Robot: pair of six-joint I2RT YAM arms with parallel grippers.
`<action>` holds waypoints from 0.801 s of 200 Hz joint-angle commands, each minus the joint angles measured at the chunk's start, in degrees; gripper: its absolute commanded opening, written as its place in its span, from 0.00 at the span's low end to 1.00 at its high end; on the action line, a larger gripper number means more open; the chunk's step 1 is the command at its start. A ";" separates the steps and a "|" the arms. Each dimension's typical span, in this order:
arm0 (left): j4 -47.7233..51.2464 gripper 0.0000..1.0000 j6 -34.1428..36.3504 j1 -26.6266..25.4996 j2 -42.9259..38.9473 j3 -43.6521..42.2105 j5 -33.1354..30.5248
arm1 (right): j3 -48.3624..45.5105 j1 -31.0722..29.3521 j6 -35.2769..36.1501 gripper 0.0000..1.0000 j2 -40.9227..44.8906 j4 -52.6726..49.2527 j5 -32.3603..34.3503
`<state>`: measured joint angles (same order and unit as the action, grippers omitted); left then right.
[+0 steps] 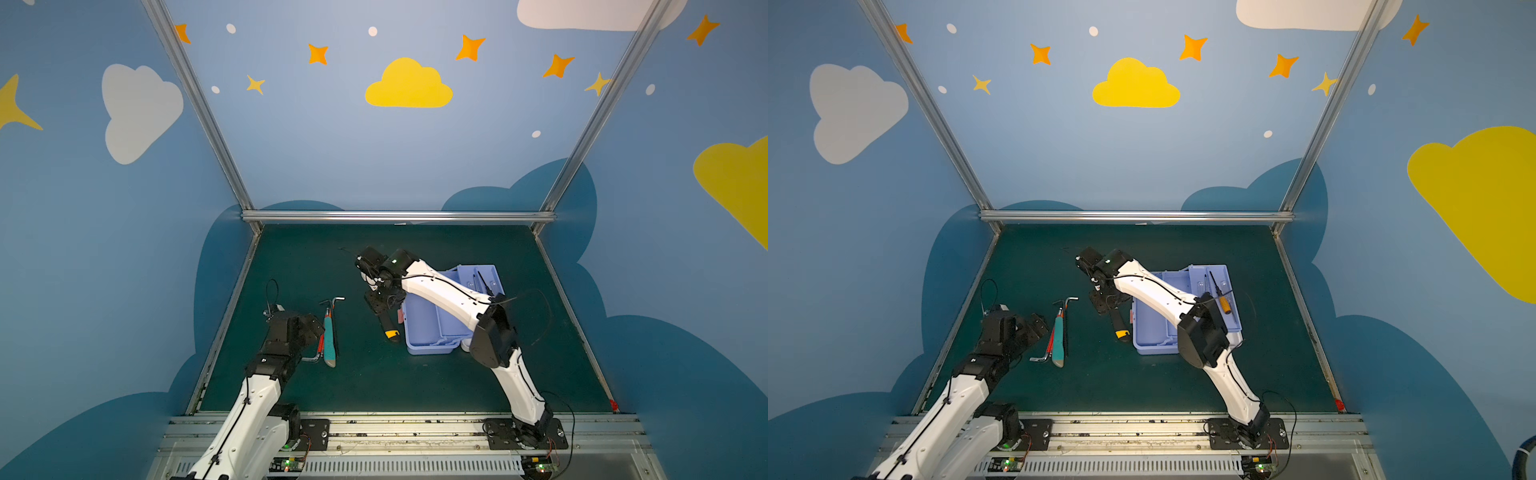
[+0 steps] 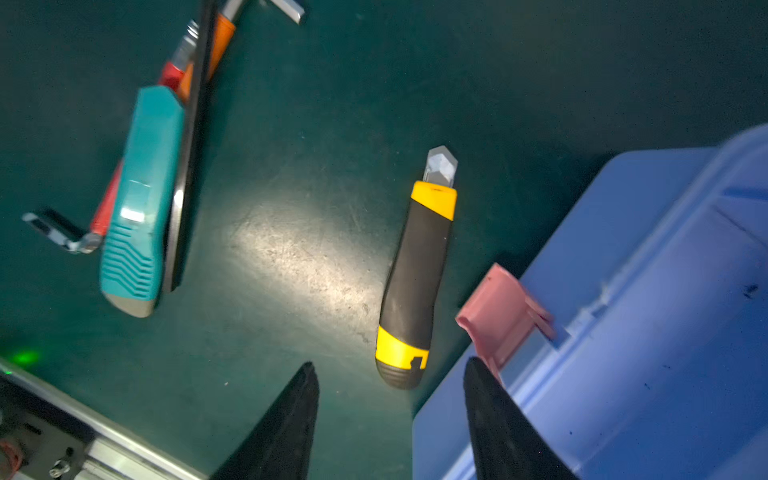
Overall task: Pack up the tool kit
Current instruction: 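Lift the utility knife and carry it over the tray with the right gripper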
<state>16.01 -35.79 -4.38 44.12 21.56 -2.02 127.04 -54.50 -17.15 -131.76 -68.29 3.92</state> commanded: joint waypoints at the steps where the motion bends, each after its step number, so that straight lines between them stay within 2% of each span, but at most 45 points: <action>1: 0.51 1.00 0.63 0.18 -1.38 0.62 -0.35 | 5.12 0.28 0.52 0.60 -5.66 -8.30 1.58; 30: 1.01 1.00 0.88 0.23 -2.11 0.24 -0.74 | 5.98 0.10 0.10 0.63 -9.30 -9.27 3.28; 79: 0.60 1.00 0.94 0.25 -1.97 -0.12 -0.79 | 4.41 0.27 -0.16 0.64 -11.81 -8.04 0.90; 143: 1.03 1.00 1.27 0.22 -2.32 -0.20 -1.05 | 3.12 0.62 -0.83 0.61 -14.71 -7.48 0.13; 160: 1.05 1.00 1.17 0.23 -2.49 -0.28 -1.23 | 2.69 0.62 -1.02 0.58 -14.91 -7.39 -0.03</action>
<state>16.12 -35.53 -4.38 42.22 21.54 -2.24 131.28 -54.11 -17.30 -144.79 -74.37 3.86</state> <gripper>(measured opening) 0.996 0.604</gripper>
